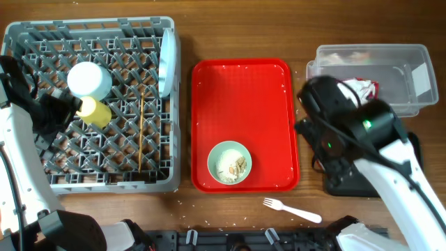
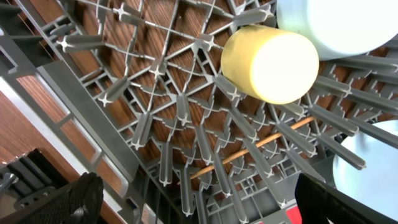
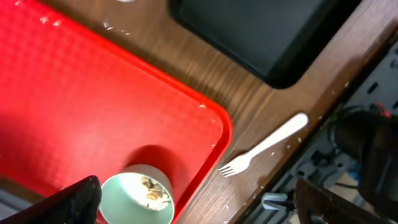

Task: Sort waste into correct bins and load items into the dishwasher rack
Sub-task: 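Move the right gripper down to the white fork on the table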

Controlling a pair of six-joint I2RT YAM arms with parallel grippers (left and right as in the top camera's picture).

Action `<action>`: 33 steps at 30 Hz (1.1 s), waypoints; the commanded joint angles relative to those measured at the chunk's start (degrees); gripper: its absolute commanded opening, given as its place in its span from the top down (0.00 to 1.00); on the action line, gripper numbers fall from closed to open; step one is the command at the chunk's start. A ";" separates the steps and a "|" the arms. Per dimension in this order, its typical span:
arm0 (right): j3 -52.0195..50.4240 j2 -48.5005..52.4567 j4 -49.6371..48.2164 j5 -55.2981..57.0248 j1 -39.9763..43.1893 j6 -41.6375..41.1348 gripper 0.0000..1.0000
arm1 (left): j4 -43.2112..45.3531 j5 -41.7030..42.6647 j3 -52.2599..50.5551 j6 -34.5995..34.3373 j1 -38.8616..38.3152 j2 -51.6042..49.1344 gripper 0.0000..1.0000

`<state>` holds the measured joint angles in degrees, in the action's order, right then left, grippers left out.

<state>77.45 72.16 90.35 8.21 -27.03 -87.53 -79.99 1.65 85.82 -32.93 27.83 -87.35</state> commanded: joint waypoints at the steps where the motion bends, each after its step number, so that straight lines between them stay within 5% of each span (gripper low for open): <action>1: -11.28 -5.55 -3.02 -8.63 0.33 -5.66 0.00 | 0.00 0.44 -0.11 -0.57 0.31 0.98 0.00; 7: -33.99 -6.27 -29.29 -20.09 0.33 -5.09 0.00 | -0.44 0.42 -0.11 -0.57 0.31 0.98 0.00; 17: -35.01 -13.38 -18.03 -15.06 0.33 -5.57 0.00 | -0.37 0.44 -0.11 -0.57 0.31 0.98 0.00; 25: -45.75 -14.88 -32.72 -20.33 0.33 -2.51 0.18 | -0.02 0.44 -0.11 -0.57 0.31 0.98 0.00; 33: -46.21 -8.04 -31.61 -27.98 -1.22 -0.66 0.28 | -0.02 0.42 -0.11 -0.57 0.31 0.98 0.00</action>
<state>31.53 62.41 58.24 -15.33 -27.00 -89.84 -79.99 1.80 85.78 -32.93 27.83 -87.31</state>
